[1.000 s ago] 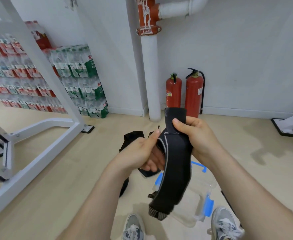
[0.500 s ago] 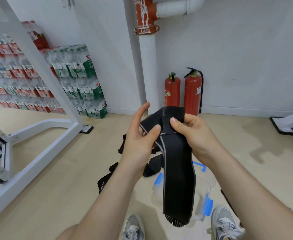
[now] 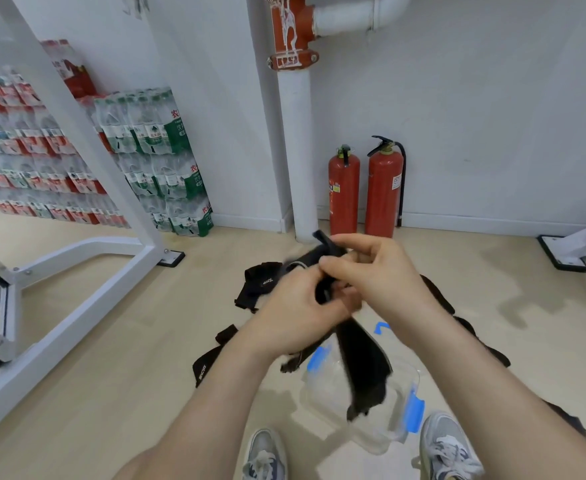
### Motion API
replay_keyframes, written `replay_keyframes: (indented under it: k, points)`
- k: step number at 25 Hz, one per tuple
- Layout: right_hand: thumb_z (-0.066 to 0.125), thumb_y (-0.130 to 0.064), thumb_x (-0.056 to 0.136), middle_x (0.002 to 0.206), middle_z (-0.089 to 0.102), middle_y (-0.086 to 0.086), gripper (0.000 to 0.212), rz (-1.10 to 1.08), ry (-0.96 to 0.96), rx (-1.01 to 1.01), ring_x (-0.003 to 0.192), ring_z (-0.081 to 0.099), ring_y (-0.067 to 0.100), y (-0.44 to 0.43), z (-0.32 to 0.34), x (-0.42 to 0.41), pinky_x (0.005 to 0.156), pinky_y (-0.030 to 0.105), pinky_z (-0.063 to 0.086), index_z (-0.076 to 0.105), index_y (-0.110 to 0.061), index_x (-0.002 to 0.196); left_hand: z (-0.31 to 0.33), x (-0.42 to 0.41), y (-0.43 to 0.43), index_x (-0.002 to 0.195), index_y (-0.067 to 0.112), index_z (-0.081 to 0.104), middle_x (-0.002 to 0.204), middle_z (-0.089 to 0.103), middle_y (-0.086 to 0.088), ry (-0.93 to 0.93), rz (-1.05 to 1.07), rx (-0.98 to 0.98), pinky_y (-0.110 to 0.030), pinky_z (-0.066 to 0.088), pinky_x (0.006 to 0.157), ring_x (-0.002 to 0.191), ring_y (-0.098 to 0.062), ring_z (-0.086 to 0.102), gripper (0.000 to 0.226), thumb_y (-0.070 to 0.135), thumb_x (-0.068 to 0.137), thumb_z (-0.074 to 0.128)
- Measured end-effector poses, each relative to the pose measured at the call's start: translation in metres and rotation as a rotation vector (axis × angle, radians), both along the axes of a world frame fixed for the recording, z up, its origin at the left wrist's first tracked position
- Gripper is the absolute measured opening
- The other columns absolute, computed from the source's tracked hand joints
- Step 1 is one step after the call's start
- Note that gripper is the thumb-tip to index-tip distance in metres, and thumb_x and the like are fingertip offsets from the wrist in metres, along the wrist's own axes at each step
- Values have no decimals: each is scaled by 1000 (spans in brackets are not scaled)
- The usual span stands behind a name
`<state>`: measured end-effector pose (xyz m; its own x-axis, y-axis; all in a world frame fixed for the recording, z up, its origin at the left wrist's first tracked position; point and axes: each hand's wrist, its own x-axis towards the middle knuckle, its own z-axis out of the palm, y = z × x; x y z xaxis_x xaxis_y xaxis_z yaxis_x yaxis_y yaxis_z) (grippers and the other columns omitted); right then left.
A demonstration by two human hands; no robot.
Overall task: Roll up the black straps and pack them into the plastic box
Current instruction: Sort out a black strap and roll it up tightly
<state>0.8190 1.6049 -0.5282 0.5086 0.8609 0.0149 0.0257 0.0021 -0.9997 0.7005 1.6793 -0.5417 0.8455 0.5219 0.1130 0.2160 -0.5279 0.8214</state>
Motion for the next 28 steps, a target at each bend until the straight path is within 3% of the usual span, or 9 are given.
replay_keyframes:
  k: [3, 7, 10, 12, 15, 19, 23, 26, 28]
  points:
    - [72, -21, 88, 80, 75, -1, 37, 196, 9, -104, 67, 67, 6, -8, 7, 16, 63, 24, 48, 61, -22, 124, 0, -7, 15, 80, 31, 64, 65, 61, 22, 21, 29, 32, -25, 45, 67, 65, 4, 55, 23, 31, 101, 53]
    - [76, -17, 85, 55, 58, -6, 12, 104, -122, -99, 45, 50, -2, -7, 5, 21, 46, 8, 38, 69, -19, 95, -1, -9, 14, 70, 21, 58, 57, 51, 20, 156, -19, 55, -24, 41, 61, 57, 0, 48, 32, 26, 102, 53]
    - [74, -11, 86, 62, 60, -8, 7, 77, -62, -33, 52, 58, -2, -5, 0, 16, 47, 9, 42, 69, -15, 87, 7, -12, 14, 97, 20, 71, 89, 72, 15, 21, 6, -151, -28, 54, 81, 83, -1, 68, 18, 19, 101, 54]
    - [67, -17, 93, 81, 70, -6, 5, 61, -1, -66, 70, 67, 4, -7, -1, 21, 51, 14, 46, 68, -19, 98, 12, -15, 17, 110, 26, 71, 112, 74, 4, -189, 214, -209, -32, 55, 94, 99, -2, 69, 24, 10, 96, 61]
    - [55, -24, 100, 99, 70, 2, 8, 15, 119, -133, 81, 70, 16, -10, -1, 34, 49, 22, 51, 60, -22, 107, 25, -22, 25, 111, 31, 68, 109, 69, 17, -555, 534, -60, -25, 56, 88, 95, 6, 65, 52, -13, 85, 59]
    - [53, -21, 102, 108, 70, 8, 14, 17, 136, -228, 86, 70, 19, -3, -13, 35, 51, 26, 56, 60, -17, 113, 31, -38, 32, 141, 25, 49, 135, 60, 9, -815, 186, -348, -27, 54, 88, 121, -17, 61, 80, -19, 75, 56]
    - [59, -20, 98, 97, 76, 10, 18, 286, 90, -249, 79, 72, 18, -5, -14, 33, 48, 22, 48, 66, -15, 113, 28, -34, 30, 144, 21, 47, 127, 68, 6, -794, 178, -484, -29, 55, 87, 117, -21, 65, 78, -14, 75, 59]
    - [62, -21, 88, 109, 74, 13, 16, 383, 203, -66, 65, 69, 16, -10, -5, 32, 40, 18, 34, 64, -16, 103, 25, -30, 38, 145, 19, 46, 110, 75, 7, -827, 330, -593, -33, 58, 84, 106, -22, 70, 75, -20, 82, 54]
    - [62, -22, 83, 100, 72, 11, 13, 414, 291, 5, 53, 60, 9, -4, -9, 20, 35, 16, 22, 64, -19, 95, 22, -25, 39, 145, 19, 47, 101, 77, 6, -823, 382, -674, -39, 59, 84, 101, -23, 71, 72, -19, 84, 52]
